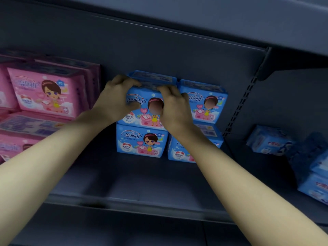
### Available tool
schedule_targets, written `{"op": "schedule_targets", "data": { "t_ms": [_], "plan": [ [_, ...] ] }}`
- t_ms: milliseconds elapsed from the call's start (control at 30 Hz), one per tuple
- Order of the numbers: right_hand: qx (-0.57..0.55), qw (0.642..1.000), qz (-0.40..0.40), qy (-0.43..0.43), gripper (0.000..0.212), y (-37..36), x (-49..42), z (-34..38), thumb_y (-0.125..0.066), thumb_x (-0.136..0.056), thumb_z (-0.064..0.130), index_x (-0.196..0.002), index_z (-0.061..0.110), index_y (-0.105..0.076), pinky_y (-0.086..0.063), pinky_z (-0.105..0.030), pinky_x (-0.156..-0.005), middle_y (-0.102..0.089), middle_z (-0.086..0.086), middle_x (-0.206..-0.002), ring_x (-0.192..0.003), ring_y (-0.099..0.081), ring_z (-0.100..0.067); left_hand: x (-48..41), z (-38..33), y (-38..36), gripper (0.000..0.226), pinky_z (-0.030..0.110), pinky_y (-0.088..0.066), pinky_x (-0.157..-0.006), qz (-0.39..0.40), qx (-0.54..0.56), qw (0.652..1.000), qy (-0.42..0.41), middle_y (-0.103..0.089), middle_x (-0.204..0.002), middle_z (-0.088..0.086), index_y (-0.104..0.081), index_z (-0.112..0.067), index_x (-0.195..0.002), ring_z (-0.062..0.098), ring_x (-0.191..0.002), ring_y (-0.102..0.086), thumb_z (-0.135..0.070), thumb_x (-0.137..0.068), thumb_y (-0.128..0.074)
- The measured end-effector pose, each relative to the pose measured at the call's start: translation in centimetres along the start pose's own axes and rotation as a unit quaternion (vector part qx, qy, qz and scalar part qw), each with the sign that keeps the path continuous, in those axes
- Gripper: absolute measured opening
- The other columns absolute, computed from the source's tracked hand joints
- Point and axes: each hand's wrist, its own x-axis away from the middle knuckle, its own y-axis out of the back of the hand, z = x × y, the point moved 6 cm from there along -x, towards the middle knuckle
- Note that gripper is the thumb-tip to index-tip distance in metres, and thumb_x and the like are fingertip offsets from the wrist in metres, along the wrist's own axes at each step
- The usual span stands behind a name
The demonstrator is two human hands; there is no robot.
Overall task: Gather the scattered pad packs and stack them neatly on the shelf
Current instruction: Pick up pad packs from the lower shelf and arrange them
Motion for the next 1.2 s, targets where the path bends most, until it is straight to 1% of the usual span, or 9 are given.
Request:
{"op": "schedule_targets", "data": {
  "t_ms": [200,367,467,567,800,867,967,1033,1200],
  "plan": [
    [-0.031,0.999,0.01,0.008,0.074,-0.2,1.1,-0.1,-0.055,-0.083,-0.008,-0.147,0.019,-0.027,-0.031,-0.03,-0.098,-0.021,-0.005,-0.152,-0.127,-0.036,-0.035,0.3,-0.4,0.0,0.056,0.045,-0.035,-0.105,-0.003,-0.017,1.0,-0.004,-0.048,-0.129,0.018,-0.053,-0.008,-0.127,0.038,-0.12,-0.044,-0.012,-0.075,-0.074],
    [-0.046,0.998,0.041,-0.03,0.08,0.7,2.6,-0.6,-0.055,-0.089,-0.001,-0.151,0.018,-0.01,-0.037,-0.033,-0.1,0.001,-0.006,-0.159,-0.138,-0.025,-0.033,0.6,-1.3,0.1,0.056,0.046,-0.029,-0.108,-0.001,-0.103,0.995,0.002,-0.044,-0.136,0.015,-0.048,-0.009,-0.133,0.039,-0.13,-0.03,-0.016,-0.081,-0.068],
    [-0.058,0.996,0.04,-0.049,0.076,1.2,3.6,-1.4,-0.055,-0.09,0.005,-0.151,0.013,-0.01,-0.034,-0.035,-0.105,-0.003,-0.008,-0.158,-0.14,-0.023,-0.031,1.3,-3.2,0.5,0.053,0.048,-0.032,-0.105,-0.02,-0.13,0.991,-0.029,-0.046,-0.133,0.017,-0.051,-0.007,-0.131,0.04,-0.128,-0.031,-0.014,-0.081,-0.067],
    [-0.043,0.994,0.059,-0.082,0.071,1.3,5.0,-2.9,-0.054,-0.093,0.014,-0.15,0.011,-0.013,-0.033,-0.037,-0.106,-0.01,-0.007,-0.157,-0.14,-0.021,-0.03,2.7,-6.2,0.0,0.041,0.052,-0.042,-0.093,-0.036,-0.106,0.988,-0.108,-0.054,-0.121,0.023,-0.061,-0.001,-0.117,0.046,-0.118,-0.042,-0.009,-0.077,-0.069],
    [0.014,0.978,0.129,-0.162,0.063,1.4,9.6,-7.4,-0.051,-0.094,0.024,-0.148,0.015,-0.02,-0.038,-0.039,-0.1,-0.025,-0.006,-0.15,-0.136,-0.026,-0.031,5.6,-11.9,-5.8,0.049,0.058,-0.05,-0.077,0.051,-0.095,0.974,-0.2,-0.063,-0.109,0.024,-0.068,0.0,-0.103,0.049,-0.105,-0.056,-0.005,-0.056,-0.083],
    [0.023,0.973,0.131,-0.186,0.06,2.0,11.3,-9.1,-0.05,-0.094,0.025,-0.147,0.015,-0.023,-0.038,-0.039,-0.1,-0.028,-0.007,-0.149,-0.134,-0.028,-0.031,6.3,-13.9,-7.3,0.051,0.056,-0.049,-0.086,0.075,-0.082,0.974,-0.198,-0.059,-0.117,0.021,-0.066,-0.003,-0.111,0.046,-0.114,-0.052,-0.008,-0.063,-0.08],
    [0.043,0.967,0.13,-0.216,0.058,3.1,14.1,-11.8,-0.051,-0.092,0.025,-0.145,0.015,-0.028,-0.04,-0.039,-0.099,-0.034,-0.009,-0.145,-0.129,-0.034,-0.034,7.1,-16.7,-10.1,0.053,0.045,-0.033,-0.105,0.118,-0.066,0.976,-0.17,-0.041,-0.141,0.009,-0.049,-0.015,-0.134,0.032,-0.134,-0.031,-0.022,-0.083,-0.063],
    [0.053,0.961,0.132,-0.235,0.059,3.9,16.1,-13.7,-0.051,-0.092,0.026,-0.145,0.014,-0.028,-0.04,-0.041,-0.1,-0.035,-0.011,-0.144,-0.128,-0.035,-0.036,7.7,-18.8,-12.0,0.055,0.037,-0.026,-0.107,0.155,-0.075,0.97,-0.17,-0.032,-0.146,0.003,-0.04,-0.022,-0.14,0.026,-0.137,-0.023,-0.029,-0.088,-0.055],
    [0.062,0.943,0.145,-0.292,0.054,6.7,21.8,-18.9,-0.049,-0.093,0.028,-0.142,0.013,-0.033,-0.04,-0.043,-0.094,-0.039,-0.013,-0.14,-0.125,-0.036,-0.037,10.0,-25.3,-15.7,0.053,0.035,-0.033,-0.103,0.207,-0.069,0.956,-0.197,-0.033,-0.146,0.001,-0.037,-0.024,-0.141,0.025,-0.134,-0.027,-0.034,-0.09,-0.05]
  ]
}}
